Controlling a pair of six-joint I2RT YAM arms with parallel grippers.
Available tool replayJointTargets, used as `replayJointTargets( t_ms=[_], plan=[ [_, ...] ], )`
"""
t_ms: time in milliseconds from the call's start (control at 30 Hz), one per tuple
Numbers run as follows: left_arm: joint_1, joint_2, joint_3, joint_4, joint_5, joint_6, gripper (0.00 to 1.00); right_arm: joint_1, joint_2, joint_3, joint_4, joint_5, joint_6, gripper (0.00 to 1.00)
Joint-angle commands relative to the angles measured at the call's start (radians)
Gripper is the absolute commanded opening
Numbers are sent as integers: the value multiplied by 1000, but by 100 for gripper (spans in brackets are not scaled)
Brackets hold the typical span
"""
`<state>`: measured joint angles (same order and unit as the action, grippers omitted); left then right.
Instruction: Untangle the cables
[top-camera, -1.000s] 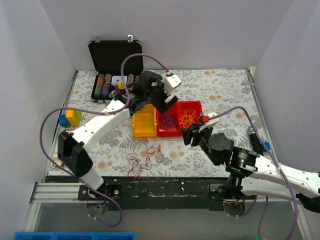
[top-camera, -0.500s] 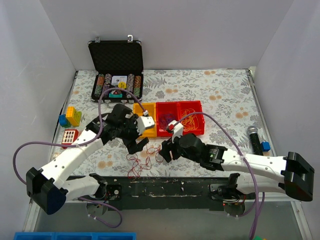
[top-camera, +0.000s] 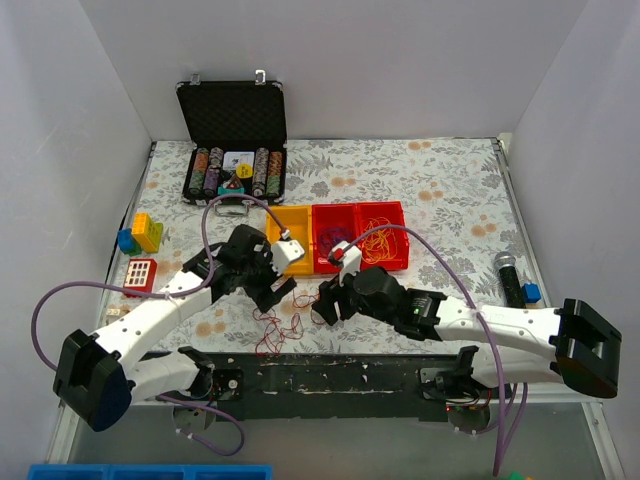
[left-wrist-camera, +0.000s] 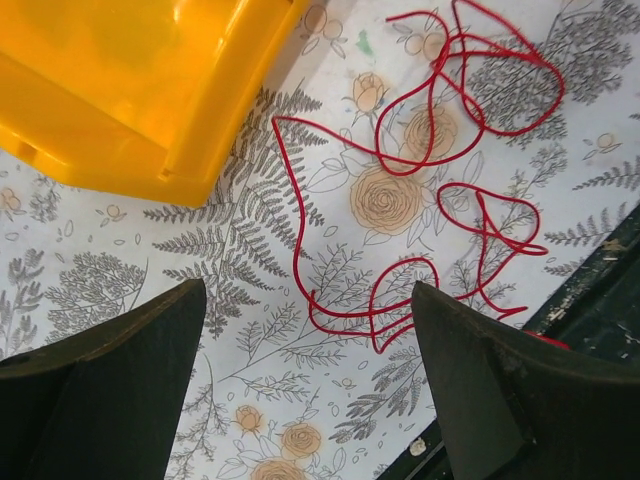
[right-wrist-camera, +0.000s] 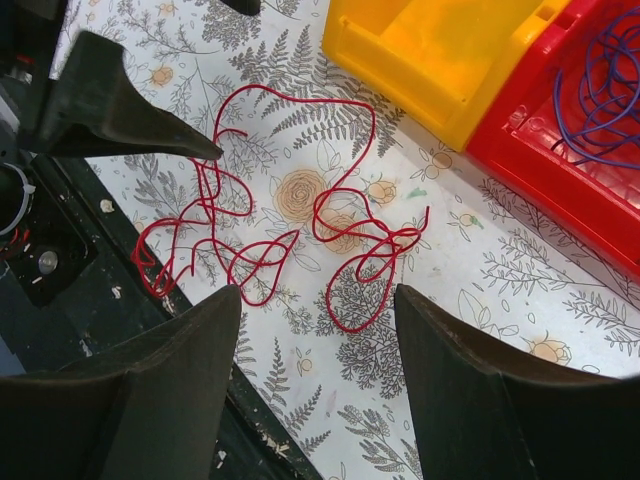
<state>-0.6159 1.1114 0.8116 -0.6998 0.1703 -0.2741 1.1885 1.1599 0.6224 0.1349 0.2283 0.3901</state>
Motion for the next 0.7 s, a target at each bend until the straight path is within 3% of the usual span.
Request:
replayJointTargets(
  t_ms=[0,200,300,500,667],
  plan=[
    [18,-13,-74,89,-51,-17,83,-1,4,-23,66,-14,-2,71],
    [53,-1,-103,172,-52,12,77,-4,11,-30,71,2,-11,71],
    [58,-8,-114,195,-2,59,66,-3,21,-32,72,3,-13,71],
    [61,-4,-129,185,113,99,32,-20,32,-53,94,0,1,71],
    [61,-42,-129,183,138,131,14,-46,37,-87,118,-12,12,71]
  ],
)
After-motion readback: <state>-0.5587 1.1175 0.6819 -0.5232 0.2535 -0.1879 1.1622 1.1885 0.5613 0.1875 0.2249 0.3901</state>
